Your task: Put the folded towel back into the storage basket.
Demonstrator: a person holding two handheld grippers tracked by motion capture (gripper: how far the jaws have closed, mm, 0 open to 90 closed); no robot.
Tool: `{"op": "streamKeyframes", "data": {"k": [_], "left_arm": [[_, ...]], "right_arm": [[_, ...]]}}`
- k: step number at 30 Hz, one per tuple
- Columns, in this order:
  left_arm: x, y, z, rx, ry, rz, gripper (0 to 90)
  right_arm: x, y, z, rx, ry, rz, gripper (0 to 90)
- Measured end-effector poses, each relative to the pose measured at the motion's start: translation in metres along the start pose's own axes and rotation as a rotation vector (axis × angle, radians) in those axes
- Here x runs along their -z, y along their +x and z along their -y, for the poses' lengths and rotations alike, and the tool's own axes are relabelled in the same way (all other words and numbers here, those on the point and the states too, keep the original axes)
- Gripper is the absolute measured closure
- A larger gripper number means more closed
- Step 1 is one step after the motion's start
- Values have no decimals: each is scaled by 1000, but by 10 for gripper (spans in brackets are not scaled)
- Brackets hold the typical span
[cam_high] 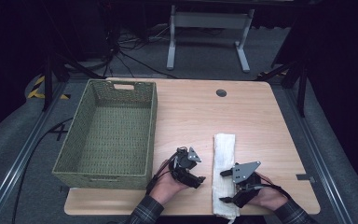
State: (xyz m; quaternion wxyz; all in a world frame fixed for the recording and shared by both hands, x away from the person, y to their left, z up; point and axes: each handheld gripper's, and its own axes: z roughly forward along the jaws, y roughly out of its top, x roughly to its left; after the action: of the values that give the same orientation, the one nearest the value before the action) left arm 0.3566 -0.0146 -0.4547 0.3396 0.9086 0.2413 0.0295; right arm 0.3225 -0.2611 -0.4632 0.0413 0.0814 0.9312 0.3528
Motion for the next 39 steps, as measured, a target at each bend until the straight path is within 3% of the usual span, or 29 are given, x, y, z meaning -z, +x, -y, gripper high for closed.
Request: {"op": "streamKeyframes", "data": {"k": [4, 6, 9, 10, 14, 19, 28, 34, 35, 39], "left_arm": [[-1, 0, 0, -6, 0, 0, 251], [-1, 0, 0, -8, 1, -4, 250], [-2, 0, -1, -12, -1, 0, 252], [-2, -1, -1, 1, -3, 0, 252], [-3, -1, -4, -20, -5, -1, 252], [-2, 0, -14, -28, -43, 1, 252], [-7, 6, -43, -65, -62, 19, 244], [-24, 14, -65, -85, -65, 57, 243], [-27, 15, -69, -98, -45, 60, 240], [-41, 21, -84, -126, -43, 72, 234]], "right_arm": [[2, 1, 0, 6, -1, -11, 237], [4, 3, 0, 16, -6, -25, 332], [6, 5, 0, 31, -14, -53, 541], [6, 5, 0, 31, -14, -53, 541], [7, 3, 1, 30, -29, -118, 765], [7, 2, 1, 20, -29, -140, 788], [11, 1, -1, 26, -32, -169, 793], [13, 0, -2, 30, -36, -177, 793], [13, 0, -2, 27, -36, -179, 792], [13, -1, -2, 24, -36, -184, 792]]}}
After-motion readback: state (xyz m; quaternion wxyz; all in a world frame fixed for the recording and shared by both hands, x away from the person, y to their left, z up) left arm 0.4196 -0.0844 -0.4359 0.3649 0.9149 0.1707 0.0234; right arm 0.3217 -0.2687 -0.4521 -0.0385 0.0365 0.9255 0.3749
